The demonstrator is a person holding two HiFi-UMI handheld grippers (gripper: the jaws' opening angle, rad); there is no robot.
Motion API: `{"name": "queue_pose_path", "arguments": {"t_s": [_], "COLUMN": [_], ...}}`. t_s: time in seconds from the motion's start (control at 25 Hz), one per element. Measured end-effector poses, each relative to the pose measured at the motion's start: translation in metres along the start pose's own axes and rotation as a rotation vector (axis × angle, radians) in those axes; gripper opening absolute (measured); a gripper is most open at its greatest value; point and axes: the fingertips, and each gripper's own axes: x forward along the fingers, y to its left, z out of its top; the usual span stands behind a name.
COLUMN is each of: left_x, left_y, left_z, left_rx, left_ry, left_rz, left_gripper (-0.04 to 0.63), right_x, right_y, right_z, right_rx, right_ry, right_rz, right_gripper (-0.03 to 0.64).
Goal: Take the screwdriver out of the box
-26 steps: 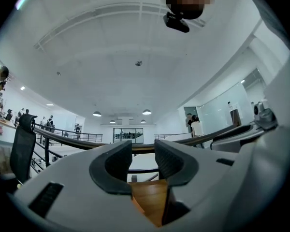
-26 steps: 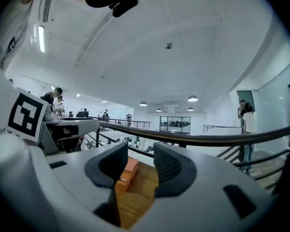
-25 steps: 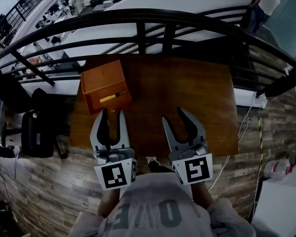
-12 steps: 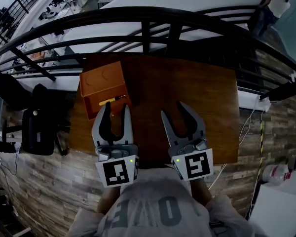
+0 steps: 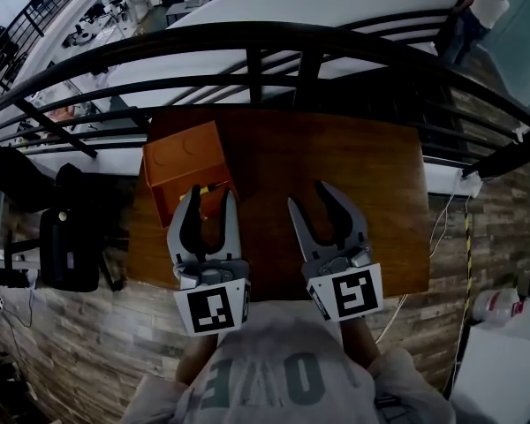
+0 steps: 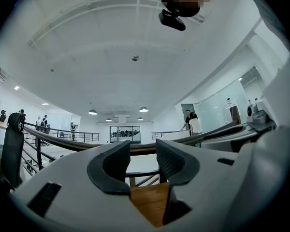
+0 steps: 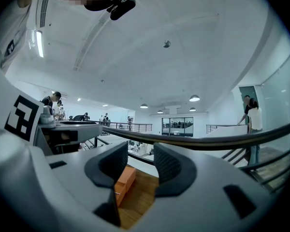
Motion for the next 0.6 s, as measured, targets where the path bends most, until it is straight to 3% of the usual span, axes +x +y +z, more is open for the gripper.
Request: {"name": "queue_pose_path", "arguments": {"t_s": [0.16,0.36,0.6], "left_x": [0.008,0.008,0.002], "left_y": [0.009,0.034,0.069], "left_z": [0.002,-0.006,-0.031], "left_rx": [0.006,0.014,0.074], "left_ry": [-0.013,0.008,0.069], "left_rz": [0.010,0.063,0.134], "left_gripper": [0.161,0.162,0.167], "right_x": [0.020,0.064,0.127], "right_y": [0.005,0.044,0.103], "right_z": [0.003,-0.002,-0.037], "right_rx": [-0.053,-0.225,-0.460], "right_ry": [0.015,0.102,0.200], "right_rz": [0.076,0.340,0.647], "right_gripper": [0.161,0.172,0.192]}}
